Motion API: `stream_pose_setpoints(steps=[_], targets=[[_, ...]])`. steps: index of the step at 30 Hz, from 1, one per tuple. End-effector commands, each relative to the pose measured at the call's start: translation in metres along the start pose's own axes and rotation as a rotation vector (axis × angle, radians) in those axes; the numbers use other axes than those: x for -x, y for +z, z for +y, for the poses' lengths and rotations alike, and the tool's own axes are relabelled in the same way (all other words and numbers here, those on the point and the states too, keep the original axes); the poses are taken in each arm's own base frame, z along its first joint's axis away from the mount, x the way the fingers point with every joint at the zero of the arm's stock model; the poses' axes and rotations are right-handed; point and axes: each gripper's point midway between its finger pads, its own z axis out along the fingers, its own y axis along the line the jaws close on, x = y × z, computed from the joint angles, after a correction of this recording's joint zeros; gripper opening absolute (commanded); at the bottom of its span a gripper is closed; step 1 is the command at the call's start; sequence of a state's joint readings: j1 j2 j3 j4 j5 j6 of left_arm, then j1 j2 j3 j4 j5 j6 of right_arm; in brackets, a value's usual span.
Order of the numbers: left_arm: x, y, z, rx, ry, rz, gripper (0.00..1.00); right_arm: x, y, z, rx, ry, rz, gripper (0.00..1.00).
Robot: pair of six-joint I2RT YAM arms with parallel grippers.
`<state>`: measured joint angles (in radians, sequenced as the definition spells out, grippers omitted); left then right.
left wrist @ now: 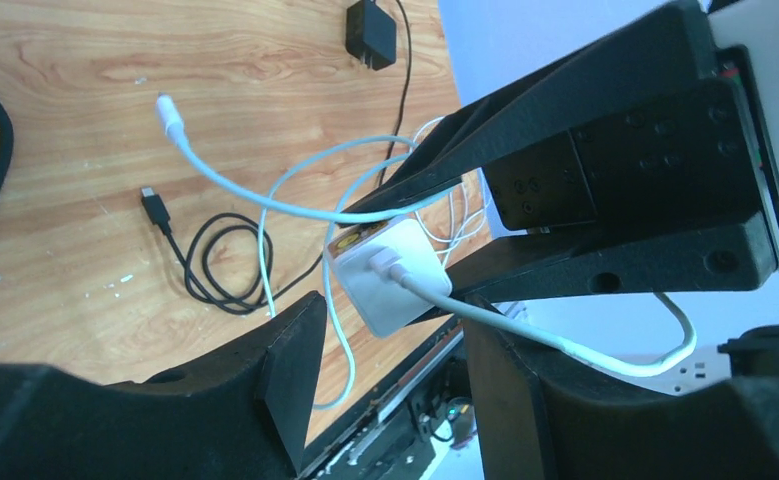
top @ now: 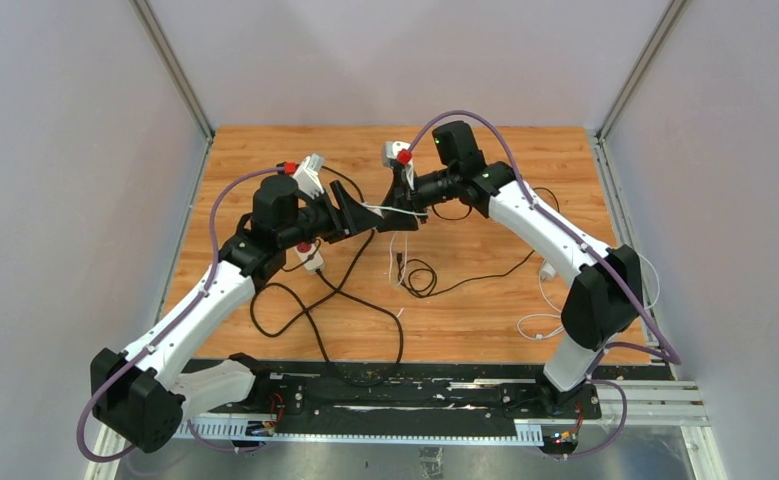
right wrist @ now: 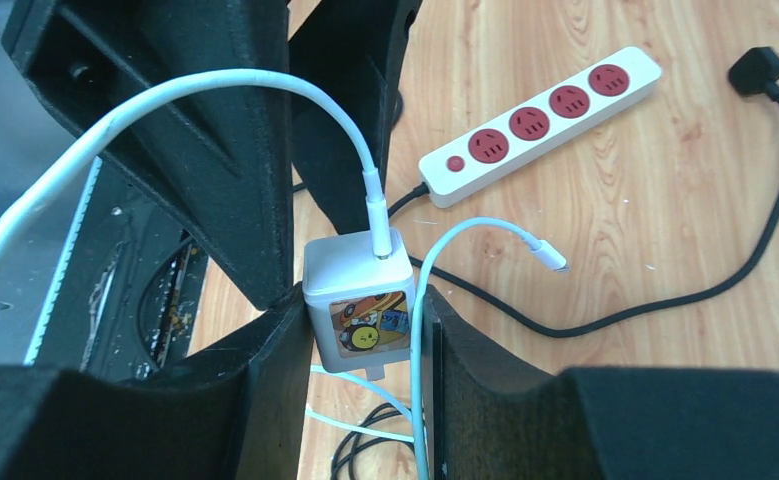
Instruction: Insert the plug
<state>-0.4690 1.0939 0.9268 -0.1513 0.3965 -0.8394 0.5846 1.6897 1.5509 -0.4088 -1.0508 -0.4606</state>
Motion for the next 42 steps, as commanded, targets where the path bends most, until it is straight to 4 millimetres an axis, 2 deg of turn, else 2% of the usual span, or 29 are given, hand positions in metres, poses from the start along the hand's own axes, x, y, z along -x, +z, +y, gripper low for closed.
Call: stream_pose_setpoints(steps=[1, 5, 12, 15, 20, 23, 26, 27, 29, 31, 32, 33, 34, 36, 38, 42], targets=[[0.003, 0.004, 0.001, -0.002, -0.107, -0.050, 0.56, 0.018, 0.001, 0.007, -0.022, -0.091, -0.039, 0.00], [0.008, 0.007, -0.005, -0.038, -0.134, -0.067, 0.56, 0.017, 0.000, 0.010, -0.026, -0.105, -0.041, 0.00], [0.011, 0.011, -0.005, -0.035, -0.160, -0.075, 0.56, 0.016, 0.003, 0.009, -0.034, -0.131, -0.033, 0.00], [0.011, 0.014, -0.001, -0.021, -0.163, -0.074, 0.55, 0.019, 0.003, 0.010, -0.033, -0.142, -0.038, 0.00], [0.005, 0.018, 0.007, 0.026, -0.154, -0.041, 0.49, 0.025, 0.003, 0.006, -0.074, -0.181, -0.039, 0.00], [0.005, 0.019, 0.017, 0.086, -0.138, -0.050, 0.41, 0.024, 0.008, 0.008, -0.071, -0.203, -0.030, 0.00], [0.007, 0.021, 0.022, 0.115, -0.119, -0.056, 0.21, 0.017, 0.012, 0.007, -0.076, -0.207, -0.011, 0.04], [0.009, 0.021, 0.024, 0.122, -0.103, -0.061, 0.03, 0.014, 0.012, 0.005, -0.084, -0.200, -0.002, 0.10], [0.017, 0.023, 0.029, 0.165, -0.060, -0.085, 0.00, 0.010, 0.012, 0.000, -0.114, -0.181, 0.016, 0.31], [0.033, 0.023, 0.036, 0.222, 0.000, -0.133, 0.00, 0.007, 0.009, -0.008, -0.161, -0.152, 0.037, 0.57], [0.041, 0.023, 0.041, 0.256, 0.037, -0.160, 0.00, 0.005, 0.007, -0.013, -0.191, -0.140, 0.049, 0.72], [0.052, 0.024, 0.043, 0.293, 0.065, -0.189, 0.00, 0.002, 0.006, -0.017, -0.216, -0.128, 0.062, 0.93], [0.057, 0.024, 0.052, 0.345, 0.087, -0.202, 0.00, -0.002, 0.004, -0.022, -0.248, -0.118, 0.080, 0.99], [0.078, 0.020, 0.059, 0.441, 0.136, -0.242, 0.00, -0.011, -0.002, -0.034, -0.328, -0.094, 0.119, 1.00], [0.088, 0.017, 0.069, 0.511, 0.162, -0.253, 0.00, -0.021, -0.011, -0.046, -0.413, -0.075, 0.163, 1.00], [0.108, 0.006, 0.085, 0.563, 0.161, -0.287, 0.00, -0.039, -0.042, -0.076, -0.626, -0.035, 0.251, 1.00]])
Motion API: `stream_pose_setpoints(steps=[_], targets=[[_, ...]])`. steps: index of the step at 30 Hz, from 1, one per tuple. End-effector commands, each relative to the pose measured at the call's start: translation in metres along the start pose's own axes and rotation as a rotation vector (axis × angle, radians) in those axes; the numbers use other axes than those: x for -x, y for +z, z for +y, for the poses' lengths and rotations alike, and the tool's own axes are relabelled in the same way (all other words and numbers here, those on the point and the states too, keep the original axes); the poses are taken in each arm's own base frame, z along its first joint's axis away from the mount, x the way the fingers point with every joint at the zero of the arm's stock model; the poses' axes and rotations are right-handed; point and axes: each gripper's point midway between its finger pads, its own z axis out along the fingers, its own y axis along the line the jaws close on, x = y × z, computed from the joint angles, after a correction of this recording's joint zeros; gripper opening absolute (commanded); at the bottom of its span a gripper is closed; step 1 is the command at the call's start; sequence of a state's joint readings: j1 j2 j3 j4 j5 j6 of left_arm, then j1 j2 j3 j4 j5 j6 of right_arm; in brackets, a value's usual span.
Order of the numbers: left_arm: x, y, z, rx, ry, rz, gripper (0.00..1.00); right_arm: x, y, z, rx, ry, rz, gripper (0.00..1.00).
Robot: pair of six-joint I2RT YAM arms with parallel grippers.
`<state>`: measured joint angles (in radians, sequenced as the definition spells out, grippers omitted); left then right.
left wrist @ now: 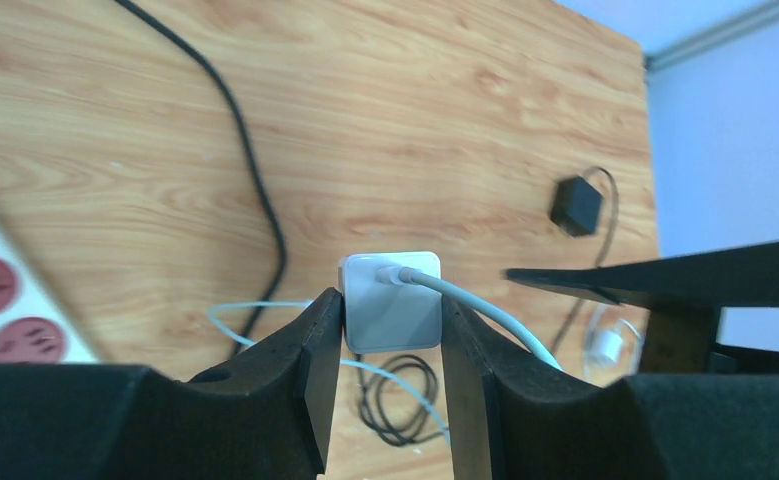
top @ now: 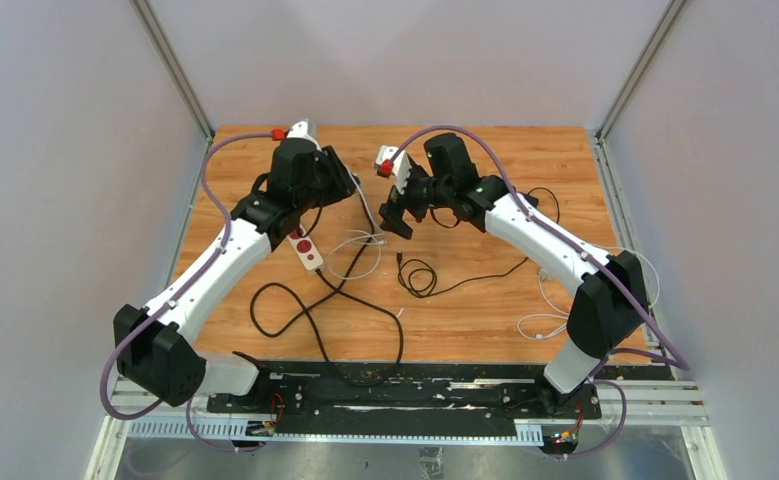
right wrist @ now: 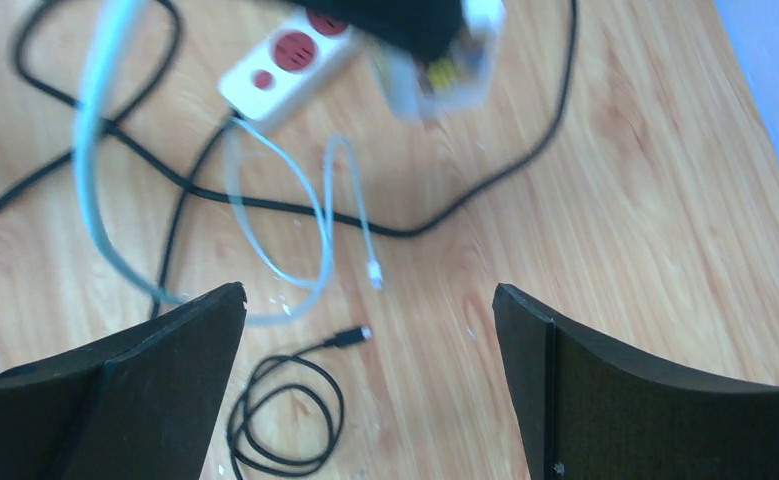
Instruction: Insert the plug
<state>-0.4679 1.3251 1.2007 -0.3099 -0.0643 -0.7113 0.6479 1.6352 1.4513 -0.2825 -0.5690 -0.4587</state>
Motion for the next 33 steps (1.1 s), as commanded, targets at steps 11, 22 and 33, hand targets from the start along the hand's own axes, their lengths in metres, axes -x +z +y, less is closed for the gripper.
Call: stream_pose_setpoints(steps=[11, 22, 33], targets=[[0.082, -0.012, 0.136, 0.450, 0.007, -0.194, 0.00, -0.070, -0.073, -0.110, -0.638, 0.314, 0.149, 1.00], [0.057, 0.032, 0.209, 0.663, 0.044, -0.142, 0.00, -0.115, -0.088, -0.111, -0.707, 0.463, 0.142, 1.00], [0.049, 0.069, 0.226, 0.623, 0.097, -0.057, 0.00, -0.141, -0.080, -0.111, -0.697, 0.492, 0.222, 1.00]])
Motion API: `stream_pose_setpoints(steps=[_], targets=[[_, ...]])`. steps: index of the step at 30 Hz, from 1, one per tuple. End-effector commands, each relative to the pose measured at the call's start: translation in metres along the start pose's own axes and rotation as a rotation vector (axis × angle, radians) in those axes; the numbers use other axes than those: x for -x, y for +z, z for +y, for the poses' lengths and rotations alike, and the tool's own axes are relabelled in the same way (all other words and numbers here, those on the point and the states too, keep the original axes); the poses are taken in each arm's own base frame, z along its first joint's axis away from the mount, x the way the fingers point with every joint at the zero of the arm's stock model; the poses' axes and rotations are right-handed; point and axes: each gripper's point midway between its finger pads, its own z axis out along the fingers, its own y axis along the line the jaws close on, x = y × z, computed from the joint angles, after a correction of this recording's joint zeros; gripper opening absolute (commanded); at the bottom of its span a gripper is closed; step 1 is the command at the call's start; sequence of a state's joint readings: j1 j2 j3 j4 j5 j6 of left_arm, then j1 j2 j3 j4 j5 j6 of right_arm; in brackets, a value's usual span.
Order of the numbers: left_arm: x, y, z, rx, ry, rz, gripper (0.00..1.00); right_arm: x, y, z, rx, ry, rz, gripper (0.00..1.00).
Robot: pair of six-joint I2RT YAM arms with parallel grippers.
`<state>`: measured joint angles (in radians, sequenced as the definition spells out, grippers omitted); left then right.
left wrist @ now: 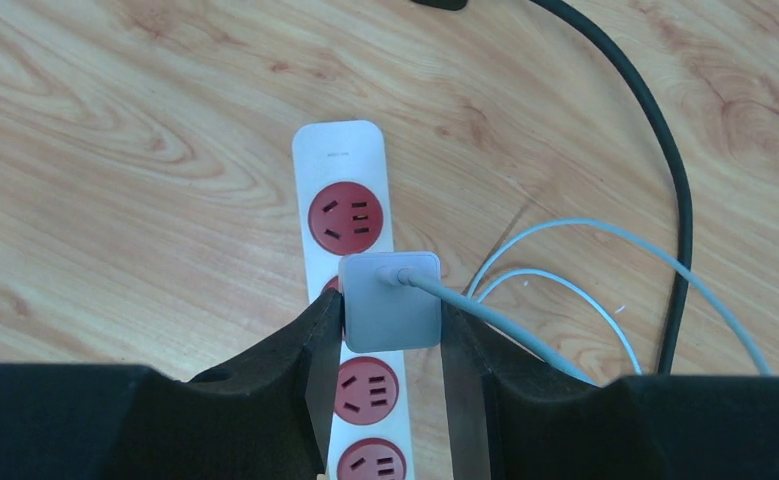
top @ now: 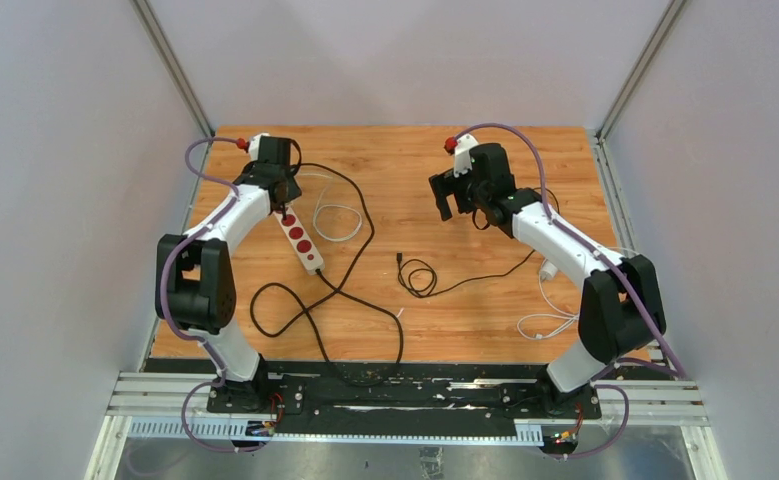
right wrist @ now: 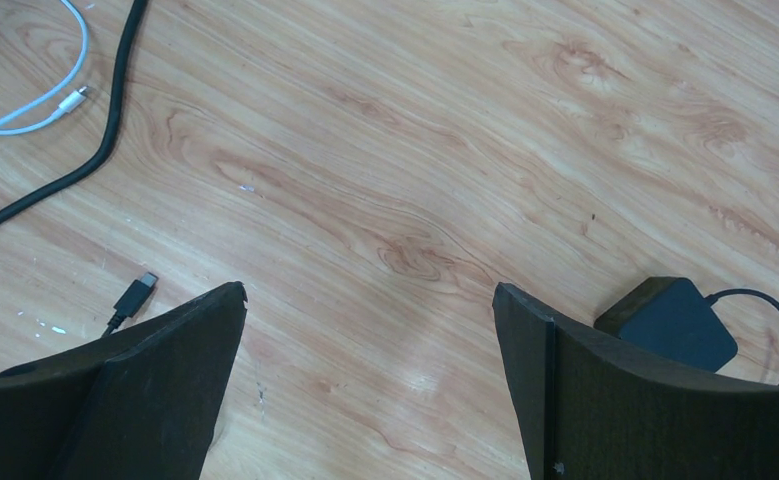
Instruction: Insert the plug
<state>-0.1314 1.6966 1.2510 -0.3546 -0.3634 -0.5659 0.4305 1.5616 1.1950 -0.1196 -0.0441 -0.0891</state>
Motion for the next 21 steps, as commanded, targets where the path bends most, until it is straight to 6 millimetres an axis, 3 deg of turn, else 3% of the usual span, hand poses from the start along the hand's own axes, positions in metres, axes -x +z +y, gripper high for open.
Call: stream_pose_setpoints(steps=[1, 4, 10, 15, 21], targets=[[0.029, -0.001, -0.018, -0.107, 0.094, -0.078, 0.00, -0.011, 0.007, -0.008, -0.016, 0.008, 0.037, 1.00], [0.021, -0.007, -0.035, -0.308, 0.367, -0.030, 0.00, -0.016, 0.009, -0.007, -0.009, 0.007, 0.062, 1.00], [0.001, -0.009, -0.027, -0.520, 0.753, -0.004, 0.00, -0.026, 0.012, 0.002, 0.041, 0.021, 0.103, 0.99], [0.013, -0.021, -0.015, -0.758, 0.865, -0.003, 0.00, -0.033, 0.013, 0.013, 0.096, 0.038, 0.135, 0.98], [0.009, -0.016, -0.002, -0.825, 0.992, 0.017, 0.00, -0.044, 0.014, 0.012, 0.089, 0.039, 0.184, 0.98]])
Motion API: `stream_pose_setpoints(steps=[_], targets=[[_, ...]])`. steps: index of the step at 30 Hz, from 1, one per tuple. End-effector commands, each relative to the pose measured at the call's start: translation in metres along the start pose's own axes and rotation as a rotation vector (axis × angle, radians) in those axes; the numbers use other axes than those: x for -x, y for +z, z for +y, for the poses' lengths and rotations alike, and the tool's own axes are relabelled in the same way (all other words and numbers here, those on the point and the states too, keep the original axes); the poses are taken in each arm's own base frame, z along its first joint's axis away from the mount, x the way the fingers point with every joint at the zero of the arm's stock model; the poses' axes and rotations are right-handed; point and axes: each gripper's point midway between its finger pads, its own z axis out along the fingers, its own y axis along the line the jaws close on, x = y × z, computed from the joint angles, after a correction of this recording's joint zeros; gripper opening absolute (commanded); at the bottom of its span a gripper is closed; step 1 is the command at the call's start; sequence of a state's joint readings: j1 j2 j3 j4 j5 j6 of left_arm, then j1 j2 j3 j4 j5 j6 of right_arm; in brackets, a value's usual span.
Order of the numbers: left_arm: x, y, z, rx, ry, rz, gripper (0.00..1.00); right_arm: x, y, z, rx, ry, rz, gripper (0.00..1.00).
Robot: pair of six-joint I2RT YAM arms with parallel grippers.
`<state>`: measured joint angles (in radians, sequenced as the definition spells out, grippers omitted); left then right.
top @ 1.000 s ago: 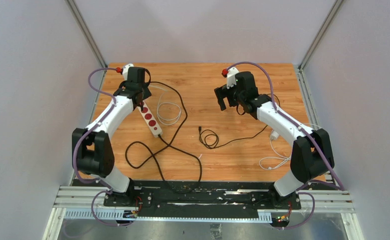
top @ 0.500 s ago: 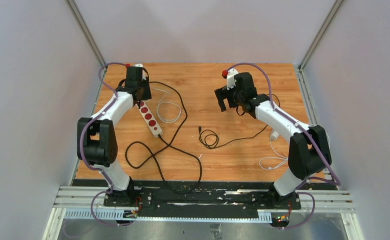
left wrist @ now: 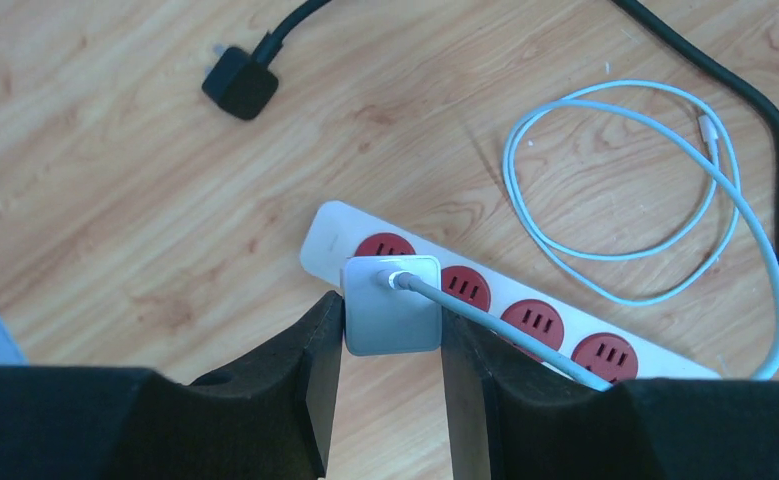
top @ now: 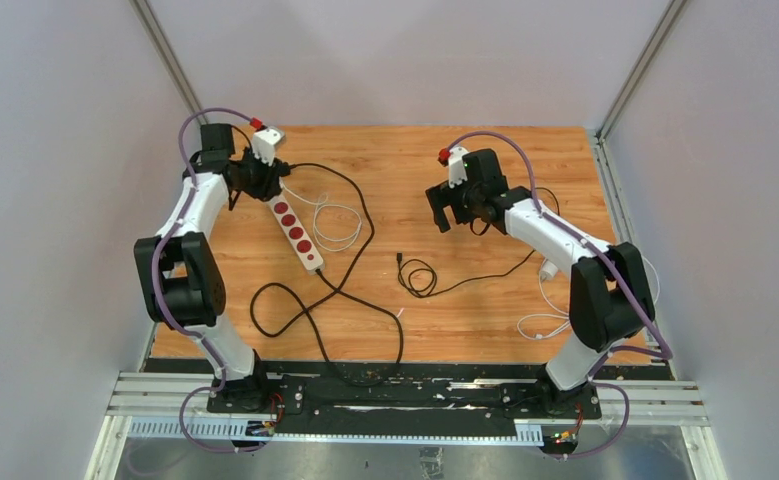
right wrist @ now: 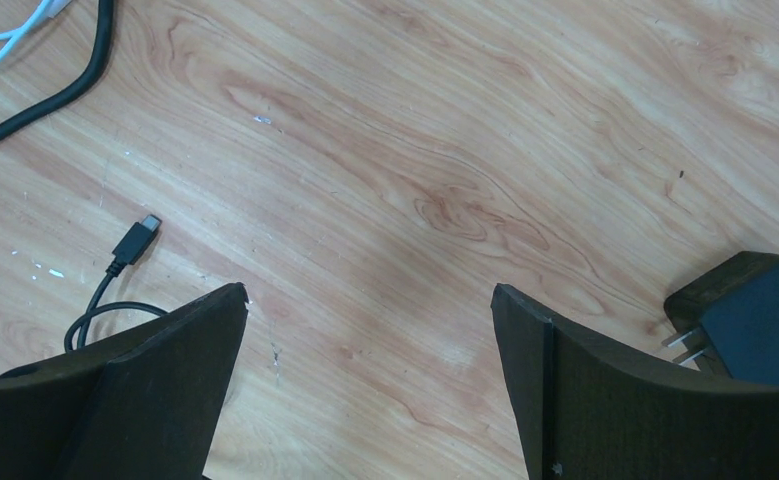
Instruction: Insert the plug
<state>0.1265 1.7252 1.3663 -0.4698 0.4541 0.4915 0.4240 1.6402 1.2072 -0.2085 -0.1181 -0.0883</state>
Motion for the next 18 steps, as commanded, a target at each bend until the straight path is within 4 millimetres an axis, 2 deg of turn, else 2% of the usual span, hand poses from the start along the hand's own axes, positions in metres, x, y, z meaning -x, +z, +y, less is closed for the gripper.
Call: stream_pose_setpoints(steps=[1, 5, 11, 16, 18], targets=[[-0.001, 0.004, -0.019, -0.163, 0.186, -0.021, 0.00, -0.004, 0.001, -0.003, -0.001, 0.032, 0.042, 0.98], [-0.008, 0.010, -0.018, -0.174, 0.208, -0.006, 0.00, -0.006, 0.005, -0.006, -0.016, 0.036, 0.057, 0.98], [-0.018, 0.022, 0.001, -0.108, 0.253, 0.026, 0.00, -0.007, 0.012, -0.010, -0.033, 0.037, 0.081, 1.00], [-0.021, 0.033, -0.007, -0.182, 0.293, 0.003, 0.00, -0.004, 0.017, -0.008, -0.036, 0.013, 0.092, 1.00], [-0.021, 0.036, -0.004, -0.175, 0.301, -0.005, 0.00, -0.001, 0.019, -0.007, -0.037, 0.003, 0.091, 1.00]])
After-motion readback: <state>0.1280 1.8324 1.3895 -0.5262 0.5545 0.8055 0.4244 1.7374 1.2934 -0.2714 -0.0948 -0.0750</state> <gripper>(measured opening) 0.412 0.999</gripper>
